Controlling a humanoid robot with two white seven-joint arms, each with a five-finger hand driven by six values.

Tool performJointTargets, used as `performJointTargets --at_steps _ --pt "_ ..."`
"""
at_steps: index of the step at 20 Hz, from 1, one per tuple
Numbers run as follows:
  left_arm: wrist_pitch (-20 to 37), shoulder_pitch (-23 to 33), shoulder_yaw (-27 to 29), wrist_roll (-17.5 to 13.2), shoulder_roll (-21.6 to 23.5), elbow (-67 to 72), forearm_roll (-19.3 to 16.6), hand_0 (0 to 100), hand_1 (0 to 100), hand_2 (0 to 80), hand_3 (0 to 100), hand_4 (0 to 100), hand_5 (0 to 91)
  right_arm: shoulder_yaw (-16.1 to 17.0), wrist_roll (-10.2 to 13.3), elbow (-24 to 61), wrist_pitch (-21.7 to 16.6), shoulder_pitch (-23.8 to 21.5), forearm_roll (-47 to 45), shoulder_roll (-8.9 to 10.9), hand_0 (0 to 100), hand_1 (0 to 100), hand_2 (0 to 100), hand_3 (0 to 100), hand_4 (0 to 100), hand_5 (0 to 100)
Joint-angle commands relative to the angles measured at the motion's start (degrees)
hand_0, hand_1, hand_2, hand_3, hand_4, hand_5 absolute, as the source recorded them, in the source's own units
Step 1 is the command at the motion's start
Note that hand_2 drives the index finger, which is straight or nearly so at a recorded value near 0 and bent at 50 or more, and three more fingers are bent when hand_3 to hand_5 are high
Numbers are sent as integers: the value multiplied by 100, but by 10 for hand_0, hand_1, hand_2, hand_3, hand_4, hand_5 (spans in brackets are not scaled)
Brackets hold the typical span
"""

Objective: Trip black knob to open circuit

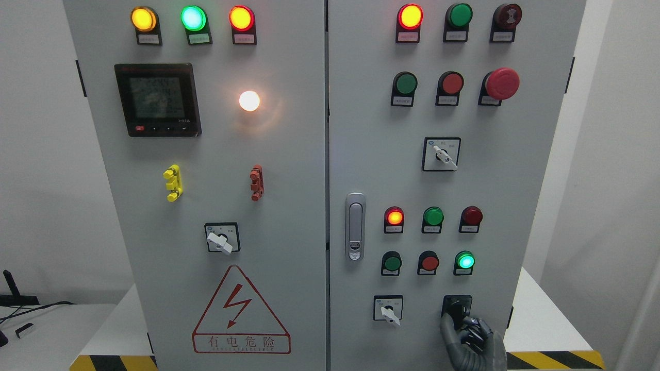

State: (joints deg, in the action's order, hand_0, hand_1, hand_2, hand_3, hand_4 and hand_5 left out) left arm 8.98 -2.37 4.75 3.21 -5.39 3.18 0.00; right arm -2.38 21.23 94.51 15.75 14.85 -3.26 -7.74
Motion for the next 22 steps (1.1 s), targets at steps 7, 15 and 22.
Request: performJointTargets --at_steps 7,15,22 --pt "-2 0 0 -4 3 -2 -176 120 389 0 0 0 0 27 -5 -56 -231 0 88 0 393 782 570 884 847 944" --pt "-2 0 0 -4 3 -2 -176 120 389 0 0 0 0 36 -5 -82 -248 0 185 0 387 794 567 881 844 941" --pt "-2 0 0 -4 3 7 -176 120 389 0 0 0 0 54 -5 -82 -248 0 185 0 386 799 564 878 842 937"
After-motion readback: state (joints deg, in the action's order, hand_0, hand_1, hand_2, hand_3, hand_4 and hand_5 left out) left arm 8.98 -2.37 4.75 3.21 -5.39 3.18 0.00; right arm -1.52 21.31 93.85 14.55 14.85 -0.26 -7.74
